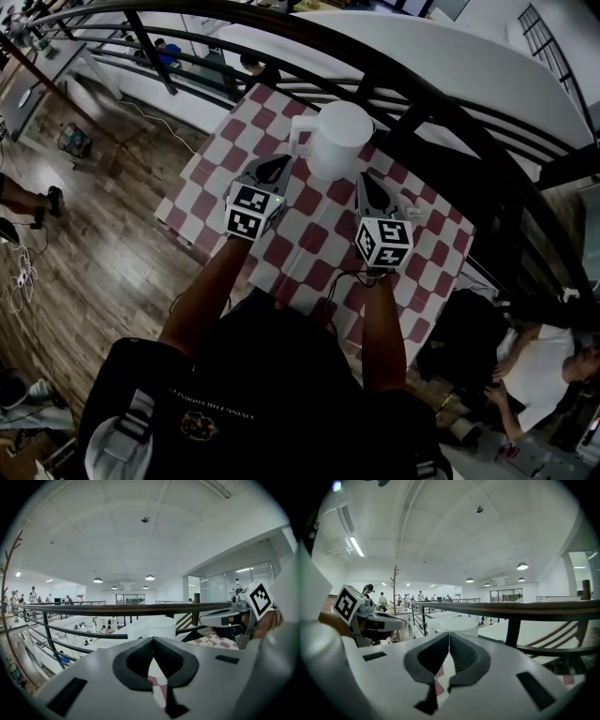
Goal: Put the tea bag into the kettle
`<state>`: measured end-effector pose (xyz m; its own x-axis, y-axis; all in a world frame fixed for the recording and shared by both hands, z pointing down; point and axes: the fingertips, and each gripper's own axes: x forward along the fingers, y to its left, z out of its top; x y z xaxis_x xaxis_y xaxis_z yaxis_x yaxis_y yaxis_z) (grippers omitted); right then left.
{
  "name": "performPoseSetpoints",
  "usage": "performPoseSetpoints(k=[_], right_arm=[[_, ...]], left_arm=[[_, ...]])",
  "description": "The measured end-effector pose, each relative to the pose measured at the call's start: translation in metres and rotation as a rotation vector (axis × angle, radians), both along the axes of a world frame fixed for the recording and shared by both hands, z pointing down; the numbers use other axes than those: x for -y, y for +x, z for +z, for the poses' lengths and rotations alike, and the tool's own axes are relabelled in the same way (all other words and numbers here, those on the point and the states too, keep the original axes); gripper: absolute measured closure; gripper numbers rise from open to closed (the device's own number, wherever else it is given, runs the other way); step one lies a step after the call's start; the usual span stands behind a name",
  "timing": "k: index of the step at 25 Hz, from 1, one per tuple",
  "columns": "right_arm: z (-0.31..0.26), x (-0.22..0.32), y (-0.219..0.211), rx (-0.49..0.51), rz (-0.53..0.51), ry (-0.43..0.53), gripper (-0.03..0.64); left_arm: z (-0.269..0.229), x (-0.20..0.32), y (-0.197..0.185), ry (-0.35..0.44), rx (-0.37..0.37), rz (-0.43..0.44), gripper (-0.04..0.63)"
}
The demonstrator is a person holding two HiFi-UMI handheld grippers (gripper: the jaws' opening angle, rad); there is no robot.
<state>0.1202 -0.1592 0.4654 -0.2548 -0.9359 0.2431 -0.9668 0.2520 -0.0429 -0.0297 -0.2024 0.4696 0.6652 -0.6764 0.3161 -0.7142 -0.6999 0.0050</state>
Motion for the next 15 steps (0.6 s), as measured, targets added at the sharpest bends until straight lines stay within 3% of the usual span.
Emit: performPoseSetpoints(k=[15], right_arm=[[-0.025,-0.082,-0.002,0.007,-0.011,0.045,0.601]], left_arm=[[-0.016,-0.077,-0.002,0.01,-0.006,0.038,0.597]])
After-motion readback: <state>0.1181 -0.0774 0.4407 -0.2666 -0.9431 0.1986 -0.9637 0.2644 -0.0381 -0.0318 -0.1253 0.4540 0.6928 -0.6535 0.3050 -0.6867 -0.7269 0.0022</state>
